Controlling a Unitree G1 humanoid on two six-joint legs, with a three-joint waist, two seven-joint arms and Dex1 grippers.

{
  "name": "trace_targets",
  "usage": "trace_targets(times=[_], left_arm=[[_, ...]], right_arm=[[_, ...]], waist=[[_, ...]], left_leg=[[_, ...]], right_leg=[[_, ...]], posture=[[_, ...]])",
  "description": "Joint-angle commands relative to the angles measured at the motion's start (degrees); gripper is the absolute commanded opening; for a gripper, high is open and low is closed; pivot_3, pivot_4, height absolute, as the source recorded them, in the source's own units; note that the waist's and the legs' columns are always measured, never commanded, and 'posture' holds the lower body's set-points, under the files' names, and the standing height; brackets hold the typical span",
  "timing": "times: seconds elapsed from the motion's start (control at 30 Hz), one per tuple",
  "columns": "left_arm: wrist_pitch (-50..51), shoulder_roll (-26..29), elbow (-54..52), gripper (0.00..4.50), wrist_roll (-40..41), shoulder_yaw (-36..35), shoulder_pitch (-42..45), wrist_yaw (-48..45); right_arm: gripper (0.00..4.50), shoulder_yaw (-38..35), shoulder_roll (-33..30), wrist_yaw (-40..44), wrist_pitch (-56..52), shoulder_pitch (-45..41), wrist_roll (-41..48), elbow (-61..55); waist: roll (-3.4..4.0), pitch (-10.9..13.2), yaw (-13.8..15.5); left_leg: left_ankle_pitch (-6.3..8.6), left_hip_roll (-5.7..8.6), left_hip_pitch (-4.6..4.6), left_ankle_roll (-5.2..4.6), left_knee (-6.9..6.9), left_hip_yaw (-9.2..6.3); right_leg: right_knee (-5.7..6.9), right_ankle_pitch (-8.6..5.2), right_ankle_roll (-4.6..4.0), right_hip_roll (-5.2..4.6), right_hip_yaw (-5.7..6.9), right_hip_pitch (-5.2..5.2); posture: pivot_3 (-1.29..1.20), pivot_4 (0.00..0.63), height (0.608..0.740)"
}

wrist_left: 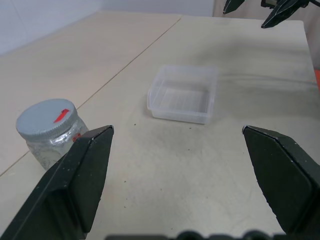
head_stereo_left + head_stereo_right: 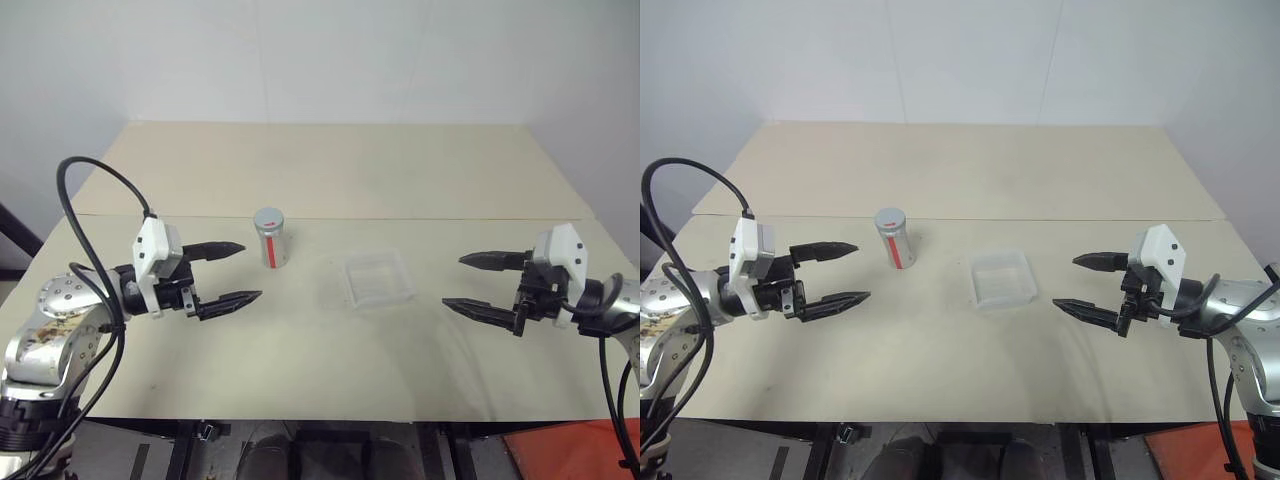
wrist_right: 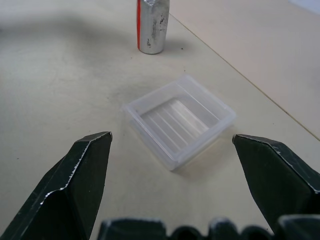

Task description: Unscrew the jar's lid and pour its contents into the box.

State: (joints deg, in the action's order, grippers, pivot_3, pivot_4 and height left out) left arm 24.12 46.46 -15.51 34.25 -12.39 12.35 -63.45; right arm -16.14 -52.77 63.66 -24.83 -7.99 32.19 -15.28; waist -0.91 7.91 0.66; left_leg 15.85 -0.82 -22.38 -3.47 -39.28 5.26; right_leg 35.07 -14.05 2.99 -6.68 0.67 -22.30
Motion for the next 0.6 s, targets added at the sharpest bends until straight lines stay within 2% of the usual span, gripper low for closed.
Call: trace_targets(times=[0.03,0.5,0.6], left_arm=[[-0.06,-0.03,-1.73,4.49,1.27,-1.83,-0.91,0.78],[-1.07,-0.66,-1.35,4.49,0.80,-1.14,-0.78,2.00],[-2.19,-5.01,-1.58,4.49,-4.26,0.87,-1.08,10.54]], right_arm=[[4.50,-1.74,-0.55,0.07,1.42,0.46,0.03,-1.57],[4.50,-3.01,-0.87,-0.07,1.03,1.91,0.69,-2.85],[4.50,-3.20,-0.75,-0.32,1.03,2.36,0.69,-3.42]], waist=[[0.00,0.00,0.00],[0.00,0.00,0.00],[0.00,0.00,0.09]], left_leg=[[0.00,0.00,0.00,0.00,0.00,0.00],[0.00,0.00,0.01,0.00,0.00,0.00],[0.00,0.01,0.02,-0.01,0.00,0.00]], right_leg=[[0.00,0.00,0.00,0.00,0.00,0.00],[-0.02,0.00,0.00,-0.01,-0.01,0.00],[-0.03,0.00,0.00,-0.02,-0.01,0.01]], posture=[[0.00,0.150,0.740],[0.00,0.150,0.740],[0.00,0.150,0.740]])
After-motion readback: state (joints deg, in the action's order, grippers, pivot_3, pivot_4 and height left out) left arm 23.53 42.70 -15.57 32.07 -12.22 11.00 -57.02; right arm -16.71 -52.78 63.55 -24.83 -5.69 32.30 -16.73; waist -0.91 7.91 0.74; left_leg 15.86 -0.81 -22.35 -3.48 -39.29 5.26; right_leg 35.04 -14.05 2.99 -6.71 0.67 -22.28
